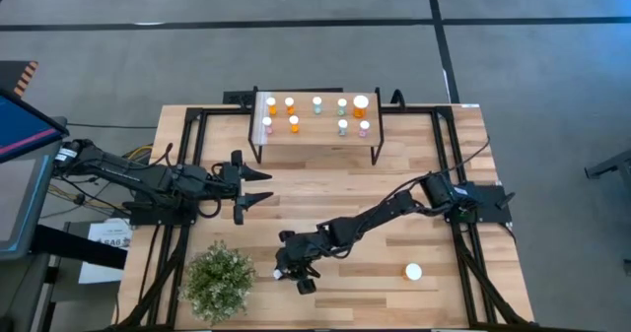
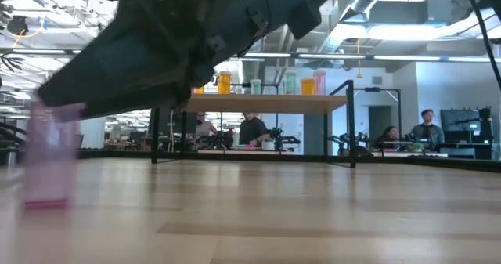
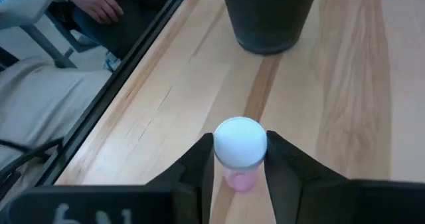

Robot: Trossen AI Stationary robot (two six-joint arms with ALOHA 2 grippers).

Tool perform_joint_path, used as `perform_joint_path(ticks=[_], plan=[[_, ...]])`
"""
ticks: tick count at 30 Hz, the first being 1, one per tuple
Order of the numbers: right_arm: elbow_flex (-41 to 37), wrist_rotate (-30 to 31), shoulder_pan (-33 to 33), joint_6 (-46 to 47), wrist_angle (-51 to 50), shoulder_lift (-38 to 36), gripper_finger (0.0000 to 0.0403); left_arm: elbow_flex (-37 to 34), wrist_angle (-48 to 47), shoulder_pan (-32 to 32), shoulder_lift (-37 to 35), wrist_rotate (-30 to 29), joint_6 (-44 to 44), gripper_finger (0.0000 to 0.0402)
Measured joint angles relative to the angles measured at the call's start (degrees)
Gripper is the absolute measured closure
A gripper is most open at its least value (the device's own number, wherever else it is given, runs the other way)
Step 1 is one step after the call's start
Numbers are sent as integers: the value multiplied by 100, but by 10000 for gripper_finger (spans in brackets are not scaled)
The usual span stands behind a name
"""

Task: Pick and place medicine bottles onto shelf by color
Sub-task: Put the small pink pill bottle on the shelf

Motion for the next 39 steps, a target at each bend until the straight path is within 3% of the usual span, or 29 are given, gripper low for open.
perform_joint_path(ticks=[9,14,26,33,39], plan=[[-4,88,-267,-400,-1328,-906,272,49,-75,-121,-347,33,37,195],[-424,337,-648,-641,-1862,-1768,277,49,-178,-325,-530,-68,81,195],[-2121,1113,-2447,-767,-1427,-4109,267,49,-105,-438,-522,-203,190,195],[-2190,1191,-3475,-813,-1047,-4199,266,49,-107,-437,-522,-327,191,195],[-2197,1034,-3935,-831,-951,-3898,266,49,-129,-438,-522,-341,210,195]])
